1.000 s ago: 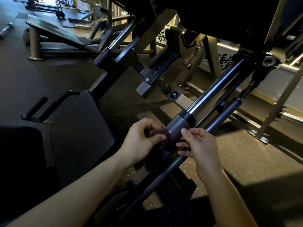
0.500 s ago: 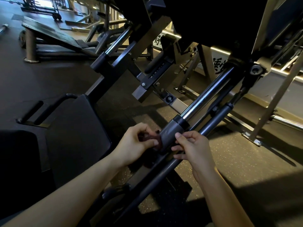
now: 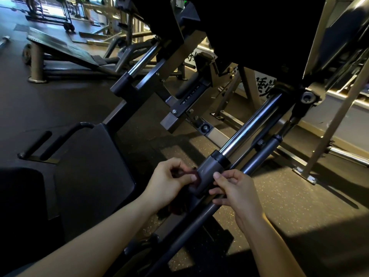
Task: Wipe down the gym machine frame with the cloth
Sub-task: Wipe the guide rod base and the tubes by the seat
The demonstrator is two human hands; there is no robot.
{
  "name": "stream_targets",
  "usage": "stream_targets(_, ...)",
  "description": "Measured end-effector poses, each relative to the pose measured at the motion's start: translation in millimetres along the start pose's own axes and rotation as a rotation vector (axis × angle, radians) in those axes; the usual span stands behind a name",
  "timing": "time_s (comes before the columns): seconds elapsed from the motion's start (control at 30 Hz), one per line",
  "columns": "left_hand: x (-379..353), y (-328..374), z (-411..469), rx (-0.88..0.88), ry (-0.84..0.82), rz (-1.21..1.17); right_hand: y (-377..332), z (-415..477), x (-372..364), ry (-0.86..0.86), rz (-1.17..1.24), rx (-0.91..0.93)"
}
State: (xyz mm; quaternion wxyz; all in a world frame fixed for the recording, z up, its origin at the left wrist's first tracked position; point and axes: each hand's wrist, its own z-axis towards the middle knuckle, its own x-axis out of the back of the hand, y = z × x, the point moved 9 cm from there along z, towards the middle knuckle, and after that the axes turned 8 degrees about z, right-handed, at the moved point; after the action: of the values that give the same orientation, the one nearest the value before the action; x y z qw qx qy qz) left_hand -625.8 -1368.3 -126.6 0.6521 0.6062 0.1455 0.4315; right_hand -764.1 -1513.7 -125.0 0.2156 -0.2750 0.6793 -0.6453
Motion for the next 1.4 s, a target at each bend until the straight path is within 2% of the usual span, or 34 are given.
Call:
stream_targets(0.13,-14,13,31,0.125,-0.103,-0.152,-1,0,0,-0.002,-0.006,0.003)
stream_targets(0.27,-28,-3,44,0.312,-0.136,-0.319,-1,0,-1,0.007,-0.014,-0.009)
stream_targets(0.57,-9,-48,-3,0.436,-0.209,-0.353,-5,-4,-4,0.017,0.002,-0.018)
stream_targets(0.73,-13,-27,17,0.414,-0.143,-0.313,-2,-3,-2,0.022,-0.004,-0.04)
stream_targets(0.87,-33,-5,49,0.396,-0.167,-0.327,-2,-1,0,0.027,-0.023,-0.04)
stream_targets(1.0,-35,-18,48,0.425,-0.165,-0.291,0,-2,1,0.04,-0.035,-0.03)
stream_targets(1.23,-16,-40,11,0.516,-0.061,-0.276,0,-3,0,0.043,-0.012,-0.035)
stream_targets(1.33,-7,-25,-8,0.431,-0.031,-0.222,0,-4,1,0.038,-0.031,-0.033)
stream_targets(1.4,3,-7,-16,0.273,0.065,-0.12,0,-4,0,0.027,-0.038,-0.035)
